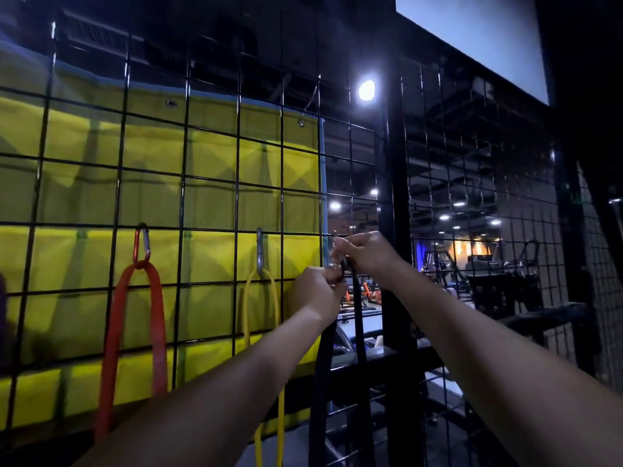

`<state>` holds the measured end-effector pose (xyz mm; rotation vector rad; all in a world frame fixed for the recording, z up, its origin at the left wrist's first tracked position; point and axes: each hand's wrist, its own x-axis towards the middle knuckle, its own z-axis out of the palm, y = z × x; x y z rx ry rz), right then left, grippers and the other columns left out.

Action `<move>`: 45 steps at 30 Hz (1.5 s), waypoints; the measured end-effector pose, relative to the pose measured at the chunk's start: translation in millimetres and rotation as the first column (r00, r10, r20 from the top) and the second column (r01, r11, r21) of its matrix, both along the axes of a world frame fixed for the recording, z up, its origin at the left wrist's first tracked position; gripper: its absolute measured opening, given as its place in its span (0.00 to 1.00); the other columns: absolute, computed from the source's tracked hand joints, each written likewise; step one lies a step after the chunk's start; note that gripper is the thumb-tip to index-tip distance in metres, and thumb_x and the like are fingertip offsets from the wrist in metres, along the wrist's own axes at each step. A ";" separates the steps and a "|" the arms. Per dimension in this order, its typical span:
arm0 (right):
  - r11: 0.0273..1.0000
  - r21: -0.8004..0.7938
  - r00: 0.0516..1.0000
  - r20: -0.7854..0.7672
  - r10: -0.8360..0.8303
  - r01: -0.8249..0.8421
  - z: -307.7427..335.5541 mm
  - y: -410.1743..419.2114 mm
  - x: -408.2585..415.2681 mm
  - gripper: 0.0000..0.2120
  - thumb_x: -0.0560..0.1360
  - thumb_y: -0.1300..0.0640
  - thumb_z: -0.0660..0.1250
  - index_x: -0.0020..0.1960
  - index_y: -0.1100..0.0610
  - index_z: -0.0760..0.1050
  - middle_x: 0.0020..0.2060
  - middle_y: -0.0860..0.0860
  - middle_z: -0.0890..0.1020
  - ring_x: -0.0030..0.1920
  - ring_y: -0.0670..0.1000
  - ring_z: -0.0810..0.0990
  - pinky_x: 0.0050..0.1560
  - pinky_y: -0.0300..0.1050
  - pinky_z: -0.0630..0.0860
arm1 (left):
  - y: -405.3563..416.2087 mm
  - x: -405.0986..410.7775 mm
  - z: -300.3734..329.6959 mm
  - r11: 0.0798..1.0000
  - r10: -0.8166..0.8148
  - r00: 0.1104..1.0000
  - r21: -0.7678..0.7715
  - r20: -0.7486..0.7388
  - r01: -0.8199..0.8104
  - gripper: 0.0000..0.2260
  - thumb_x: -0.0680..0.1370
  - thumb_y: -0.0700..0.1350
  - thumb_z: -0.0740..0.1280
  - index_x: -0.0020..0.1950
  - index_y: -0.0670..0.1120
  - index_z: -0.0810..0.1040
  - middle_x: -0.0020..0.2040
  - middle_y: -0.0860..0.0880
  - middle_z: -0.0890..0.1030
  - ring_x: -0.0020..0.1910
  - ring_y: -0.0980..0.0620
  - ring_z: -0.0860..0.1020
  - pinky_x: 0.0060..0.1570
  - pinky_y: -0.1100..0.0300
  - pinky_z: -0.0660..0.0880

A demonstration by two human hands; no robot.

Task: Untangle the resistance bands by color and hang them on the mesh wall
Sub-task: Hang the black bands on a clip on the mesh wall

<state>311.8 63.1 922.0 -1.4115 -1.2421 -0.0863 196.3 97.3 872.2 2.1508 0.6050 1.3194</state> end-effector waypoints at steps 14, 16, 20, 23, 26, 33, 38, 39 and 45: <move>0.975 -0.175 0.973 0.207 -0.100 0.138 -100.5 -38.1 -20.7 0.29 0.70 0.67 0.71 0.69 0.59 0.67 0.55 0.53 0.78 0.50 0.50 0.79 0.47 0.33 0.74 | -25.5 -26.5 -52.5 0.998 -0.054 0.996 -0.043 -0.067 0.051 0.29 0.74 0.37 0.69 0.73 0.46 0.63 0.66 0.46 0.74 0.62 0.49 0.74 0.56 0.61 0.71; 0.962 -0.148 0.939 0.293 -0.179 0.229 -109.3 -37.7 -19.6 0.25 0.69 0.67 0.69 0.66 0.60 0.70 0.54 0.55 0.81 0.52 0.54 0.81 0.47 0.35 0.73 | -29.6 -28.9 -58.7 0.996 -0.073 0.994 -0.066 -0.077 0.068 0.29 0.75 0.37 0.67 0.73 0.48 0.62 0.66 0.47 0.74 0.60 0.51 0.75 0.52 0.62 0.71; 0.950 -0.051 0.892 0.364 -0.269 0.308 -117.3 -49.7 -17.1 0.13 0.71 0.68 0.64 0.54 0.62 0.78 0.47 0.56 0.83 0.47 0.53 0.80 0.40 0.35 0.66 | -32.8 -33.7 -70.7 0.986 -0.102 0.991 -0.140 -0.089 0.089 0.29 0.77 0.35 0.64 0.75 0.52 0.60 0.63 0.46 0.75 0.53 0.49 0.77 0.49 0.59 0.74; 0.968 -0.016 0.931 0.281 -0.235 0.249 -113.3 -65.6 -15.9 0.11 0.72 0.66 0.66 0.53 0.61 0.80 0.45 0.52 0.83 0.46 0.49 0.80 0.39 0.33 0.68 | -39.5 -32.2 -69.2 0.909 -0.278 0.961 -0.323 0.001 0.263 0.29 0.77 0.28 0.59 0.74 0.51 0.62 0.44 0.50 0.74 0.38 0.57 0.71 0.46 0.60 0.71; 0.977 -0.027 0.952 0.231 -0.201 0.212 -113.3 -71.0 -17.3 0.11 0.71 0.66 0.67 0.53 0.60 0.80 0.47 0.55 0.84 0.47 0.50 0.81 0.46 0.38 0.73 | -39.3 -26.1 -69.0 0.891 -0.288 0.958 -0.367 -0.002 0.267 0.32 0.75 0.26 0.58 0.74 0.52 0.61 0.38 0.55 0.71 0.36 0.57 0.71 0.47 0.58 0.71; 0.965 -0.148 0.954 0.240 -0.178 0.218 -133.6 -65.2 -34.4 0.20 0.69 0.73 0.61 0.57 0.59 0.79 0.52 0.55 0.83 0.54 0.50 0.81 0.49 0.29 0.70 | -25.0 -32.4 -76.8 0.956 -0.132 0.985 -0.278 -0.109 0.097 0.33 0.76 0.28 0.59 0.75 0.54 0.57 0.64 0.50 0.72 0.46 0.49 0.79 0.34 0.59 0.73; 0.947 -0.184 0.939 0.273 -0.209 0.264 -139.4 -66.3 -34.4 0.20 0.70 0.71 0.62 0.59 0.57 0.78 0.52 0.54 0.83 0.54 0.52 0.81 0.49 0.32 0.70 | -19.7 -30.2 -83.6 0.963 -0.140 0.979 -0.249 -0.149 0.100 0.32 0.74 0.26 0.59 0.74 0.50 0.61 0.67 0.44 0.73 0.63 0.45 0.75 0.61 0.47 0.74; 0.940 -0.196 0.935 0.281 -0.218 0.278 -140.4 -67.2 -35.7 0.20 0.71 0.70 0.62 0.60 0.58 0.77 0.53 0.55 0.83 0.55 0.53 0.81 0.50 0.34 0.70 | -20.6 -30.3 -84.6 0.975 -0.114 0.978 -0.208 -0.175 0.076 0.31 0.74 0.27 0.60 0.74 0.49 0.62 0.66 0.44 0.74 0.63 0.46 0.75 0.61 0.47 0.74; 0.954 -0.233 0.973 0.173 -0.152 0.191 -147.1 -75.1 -44.1 0.20 0.73 0.68 0.65 0.64 0.63 0.73 0.60 0.58 0.79 0.61 0.55 0.77 0.61 0.40 0.70 | -26.1 -35.4 -91.7 0.985 -0.067 0.974 -0.170 -0.217 0.029 0.31 0.74 0.28 0.62 0.74 0.50 0.62 0.70 0.46 0.70 0.66 0.47 0.72 0.60 0.53 0.75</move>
